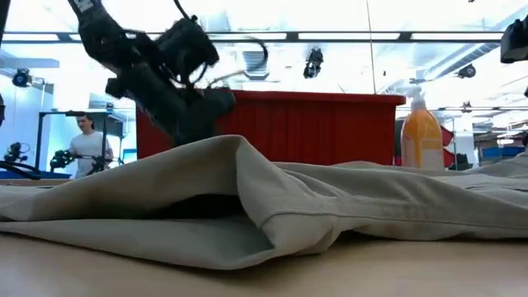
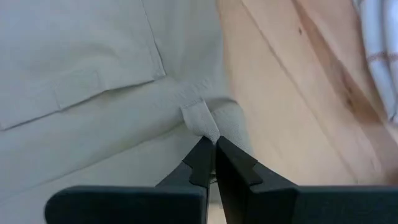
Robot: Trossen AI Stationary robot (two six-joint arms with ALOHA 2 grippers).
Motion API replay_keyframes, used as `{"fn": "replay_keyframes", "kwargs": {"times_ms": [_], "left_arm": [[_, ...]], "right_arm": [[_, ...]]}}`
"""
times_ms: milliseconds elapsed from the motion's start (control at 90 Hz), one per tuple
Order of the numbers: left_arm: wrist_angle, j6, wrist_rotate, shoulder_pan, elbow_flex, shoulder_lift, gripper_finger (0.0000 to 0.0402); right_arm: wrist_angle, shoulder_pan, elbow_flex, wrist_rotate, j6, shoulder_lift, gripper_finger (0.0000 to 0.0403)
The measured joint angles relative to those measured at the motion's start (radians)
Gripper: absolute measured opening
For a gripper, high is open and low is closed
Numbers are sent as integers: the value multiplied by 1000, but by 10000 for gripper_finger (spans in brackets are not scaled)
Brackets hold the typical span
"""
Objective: Fold laundry
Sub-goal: Fold the brown shorts
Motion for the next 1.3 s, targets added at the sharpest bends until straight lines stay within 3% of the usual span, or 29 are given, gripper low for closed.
{"fn": "replay_keyframes", "kwargs": {"times_ms": [211, 489, 722, 833, 922, 1033, 1167, 1300], "left_arm": [[-143, 12, -80, 5, 0, -98, 0], [-52, 6, -14, 4, 0, -208, 0], [-28, 14, 1, 3, 0, -179, 0], [-7, -17, 40, 0, 0, -159, 0], [34, -74, 44, -1, 0, -158, 0], [58, -41, 43, 0, 0, -158, 0], [57, -30, 92, 0, 0, -154, 0], [43, 10, 136, -1, 0, -130, 0]], "right_arm": [[-35, 0, 36, -45, -17, 1, 2], [-199, 0, 134, -10, 78, 1, 2], [-194, 0, 115, -146, 101, 7, 17], [-197, 0, 116, -145, 168, 1, 59], [-201, 0, 119, -154, 234, -10, 111], [-202, 0, 119, -181, 330, -9, 186], [-187, 0, 119, -306, 517, -9, 260], [-119, 0, 119, -439, 653, -7, 300]]}}
